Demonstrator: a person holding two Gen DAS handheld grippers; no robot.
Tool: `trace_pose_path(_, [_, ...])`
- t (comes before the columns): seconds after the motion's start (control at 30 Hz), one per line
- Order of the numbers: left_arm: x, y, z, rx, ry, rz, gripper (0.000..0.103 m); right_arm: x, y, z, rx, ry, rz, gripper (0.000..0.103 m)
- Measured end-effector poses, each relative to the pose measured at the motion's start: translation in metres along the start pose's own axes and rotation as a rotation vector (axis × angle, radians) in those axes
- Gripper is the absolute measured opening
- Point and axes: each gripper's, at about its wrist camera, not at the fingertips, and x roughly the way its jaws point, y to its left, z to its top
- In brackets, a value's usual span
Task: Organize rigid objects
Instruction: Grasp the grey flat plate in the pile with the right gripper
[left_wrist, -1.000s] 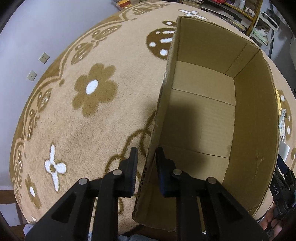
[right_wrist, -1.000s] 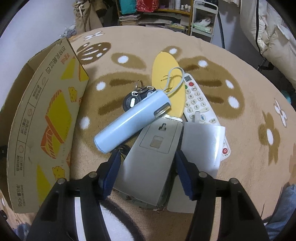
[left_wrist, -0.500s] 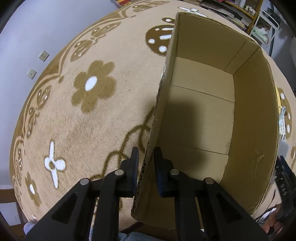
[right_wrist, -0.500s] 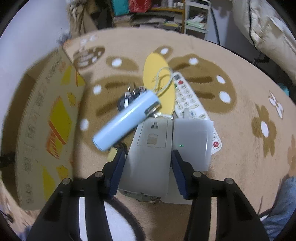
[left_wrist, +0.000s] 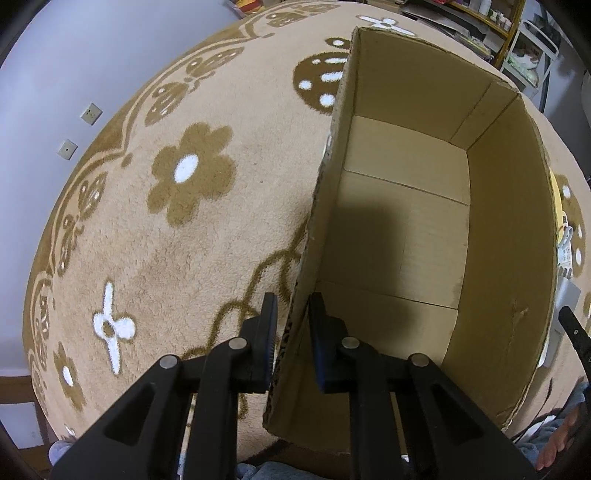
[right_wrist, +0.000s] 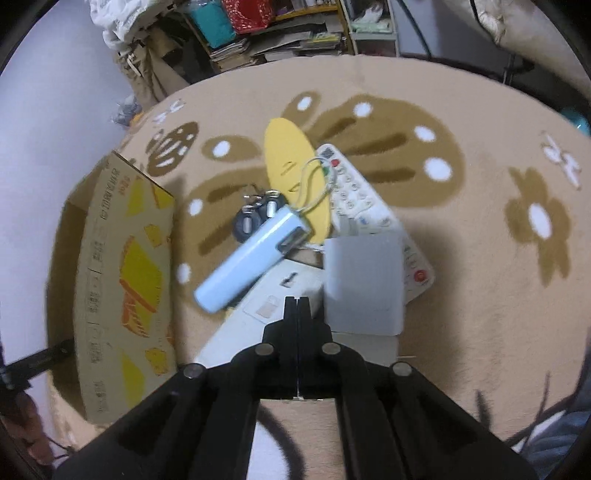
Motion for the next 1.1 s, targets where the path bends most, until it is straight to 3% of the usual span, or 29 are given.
trace_pose_path(0.07, [0.000, 0.001, 0.000, -0.005, 0.000, -0.005, 0.017, 0.001, 0.007, -0.001, -0.021, 0.007, 0.011, 0.010])
trace_pose_path(0.13, [-0.001, 0.002, 0.000, -0.007, 0.001, -0.007, 0.017, 0.003, 0.015, -0.002, -0.051, 0.013, 0.005, 0.027])
trace_pose_path(0.2, [-0.001, 0.001, 0.000, -0.006, 0.000, -0.006, 0.017, 0.007, 0.022, -0.004, -0.070, 0.015, -0.017, 0.054])
trace_pose_path(0.27, [-0.001, 0.001, -0.001, -0.007, 0.000, -0.007, 0.017, 0.012, 0.027, -0.004, -0.090, 0.022, -0.040, 0.061])
trace_pose_path(0.47, [0.000, 0.002, -0.001, -0.012, 0.000, -0.010, 0.017, 0.027, 0.039, 0.000, -0.139, 0.035, -0.143, 0.062])
trace_pose_path(0.83, [0.001, 0.001, -0.001, -0.010, -0.001, -0.003, 0.017, 0.041, 0.050, 0.001, -0.195, 0.051, -0.251, 0.069])
trace_pose_path(1.1, [0.000, 0.001, 0.000, -0.014, 0.000, -0.005, 0.017, 0.044, 0.047, -0.002, -0.171, 0.088, -0.230, 0.069])
